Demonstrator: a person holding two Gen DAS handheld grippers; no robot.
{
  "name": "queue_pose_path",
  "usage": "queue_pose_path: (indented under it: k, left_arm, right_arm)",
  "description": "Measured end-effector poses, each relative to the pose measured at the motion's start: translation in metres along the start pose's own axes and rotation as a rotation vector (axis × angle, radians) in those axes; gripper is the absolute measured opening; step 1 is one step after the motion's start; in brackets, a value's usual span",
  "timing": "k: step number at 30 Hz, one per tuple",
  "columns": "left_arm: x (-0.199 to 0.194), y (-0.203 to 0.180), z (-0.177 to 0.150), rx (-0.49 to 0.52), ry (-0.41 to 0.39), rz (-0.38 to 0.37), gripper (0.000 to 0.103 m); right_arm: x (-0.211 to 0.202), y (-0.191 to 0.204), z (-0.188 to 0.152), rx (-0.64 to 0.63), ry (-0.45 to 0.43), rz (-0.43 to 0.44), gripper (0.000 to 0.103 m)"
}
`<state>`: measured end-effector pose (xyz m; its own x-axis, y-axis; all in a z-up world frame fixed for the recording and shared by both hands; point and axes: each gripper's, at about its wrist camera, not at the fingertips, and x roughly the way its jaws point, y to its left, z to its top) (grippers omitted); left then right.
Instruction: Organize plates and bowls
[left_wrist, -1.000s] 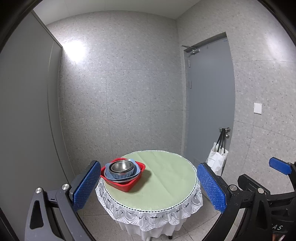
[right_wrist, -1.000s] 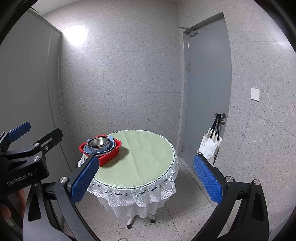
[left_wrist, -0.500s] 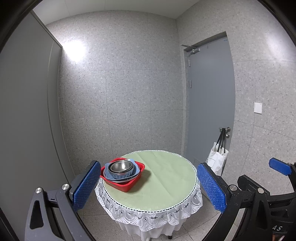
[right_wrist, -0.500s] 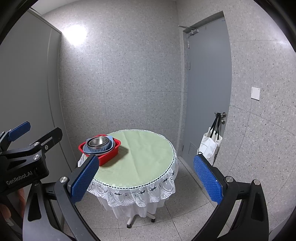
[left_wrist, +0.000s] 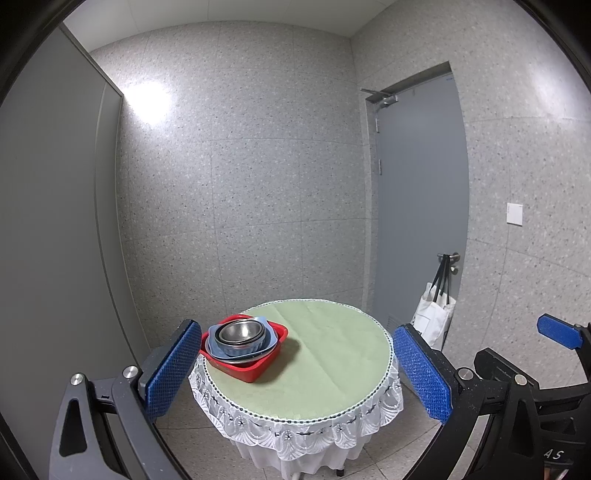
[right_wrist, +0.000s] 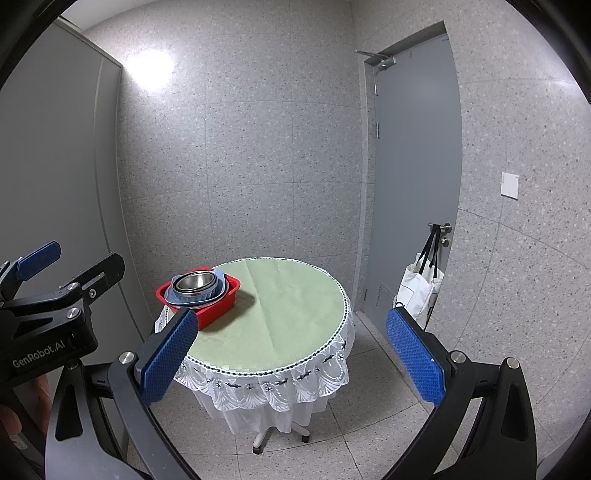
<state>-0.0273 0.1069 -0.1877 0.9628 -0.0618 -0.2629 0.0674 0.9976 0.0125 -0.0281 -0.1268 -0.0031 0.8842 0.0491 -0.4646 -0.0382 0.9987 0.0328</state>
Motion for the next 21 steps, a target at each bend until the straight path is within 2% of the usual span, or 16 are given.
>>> queue_pose_path:
  k: [21]
  left_arm:
    - [0.0059, 0.0022, -0.0020, 0.006, 0.000, -0.004, 0.102]
  right_arm:
    - [-0.0002, -0.0082, -0.0009, 0.006, 0.002, 0.002, 0.103]
